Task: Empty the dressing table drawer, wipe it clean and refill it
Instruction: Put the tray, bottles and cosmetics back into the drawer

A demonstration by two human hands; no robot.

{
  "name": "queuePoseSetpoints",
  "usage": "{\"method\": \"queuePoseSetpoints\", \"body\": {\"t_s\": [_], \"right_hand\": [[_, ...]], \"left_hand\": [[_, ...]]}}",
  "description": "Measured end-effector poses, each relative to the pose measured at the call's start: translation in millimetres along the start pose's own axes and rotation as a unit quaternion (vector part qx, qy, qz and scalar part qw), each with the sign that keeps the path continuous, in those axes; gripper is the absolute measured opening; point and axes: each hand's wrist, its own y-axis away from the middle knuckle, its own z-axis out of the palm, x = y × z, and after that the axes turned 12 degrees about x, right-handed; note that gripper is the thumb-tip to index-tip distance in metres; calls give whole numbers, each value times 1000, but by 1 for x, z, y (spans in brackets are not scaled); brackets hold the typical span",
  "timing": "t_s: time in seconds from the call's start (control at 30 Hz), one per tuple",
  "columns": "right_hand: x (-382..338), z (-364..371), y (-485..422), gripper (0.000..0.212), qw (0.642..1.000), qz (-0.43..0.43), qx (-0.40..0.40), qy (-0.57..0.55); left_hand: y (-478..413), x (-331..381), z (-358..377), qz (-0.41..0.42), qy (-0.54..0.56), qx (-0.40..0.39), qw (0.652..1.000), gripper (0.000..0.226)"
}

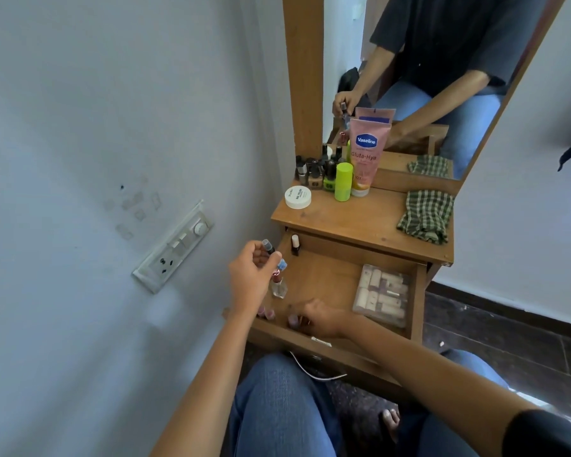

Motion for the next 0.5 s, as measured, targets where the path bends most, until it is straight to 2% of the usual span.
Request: {"method": "queuePoseSetpoints", "body": {"t_s": [0.2,0.5], "right_hand": [[-3,8,-9,22,999,32,33,-17],[-10,16,-16,24,996,47,65,-49]], "left_hand": [[0,-13,-4,7,-25,-20,999,29],[3,-19,-15,15,-25,-47,998,24]]}}
